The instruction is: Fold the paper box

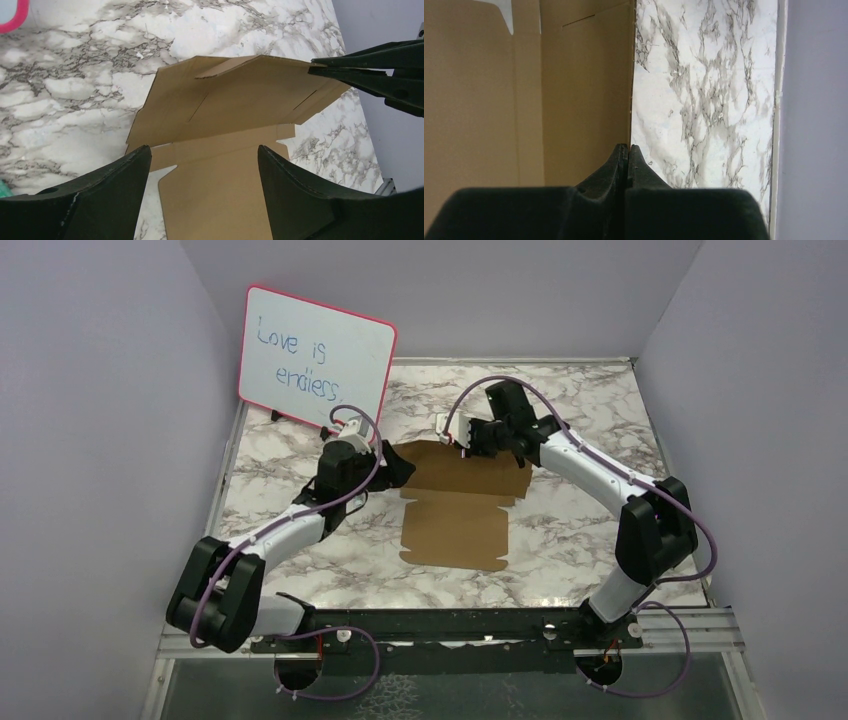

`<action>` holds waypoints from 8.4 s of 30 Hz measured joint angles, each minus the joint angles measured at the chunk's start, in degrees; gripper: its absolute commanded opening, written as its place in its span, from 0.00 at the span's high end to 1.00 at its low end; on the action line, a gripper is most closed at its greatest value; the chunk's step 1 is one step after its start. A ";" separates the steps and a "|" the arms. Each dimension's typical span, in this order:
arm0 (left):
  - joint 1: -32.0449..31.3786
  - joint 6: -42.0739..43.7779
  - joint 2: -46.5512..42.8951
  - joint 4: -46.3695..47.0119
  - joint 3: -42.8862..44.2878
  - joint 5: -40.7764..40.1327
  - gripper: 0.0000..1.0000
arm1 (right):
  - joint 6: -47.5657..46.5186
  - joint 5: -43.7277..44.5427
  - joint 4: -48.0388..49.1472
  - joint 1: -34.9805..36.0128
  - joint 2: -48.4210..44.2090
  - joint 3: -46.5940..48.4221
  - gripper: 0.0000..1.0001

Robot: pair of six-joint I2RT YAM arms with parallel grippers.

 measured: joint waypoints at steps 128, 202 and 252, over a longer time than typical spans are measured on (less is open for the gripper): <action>-0.52 11.45 6.93 16.96 -4.66 -5.66 0.69 | -19.10 15.50 32.35 8.83 -8.66 -24.00 0.99; -10.51 19.26 -6.05 13.49 -12.02 -8.92 0.55 | -44.04 37.29 90.29 21.77 2.27 -49.05 0.99; 2.69 16.46 -1.38 19.76 -13.40 4.17 0.52 | -43.19 37.75 90.60 22.80 2.32 -48.09 0.94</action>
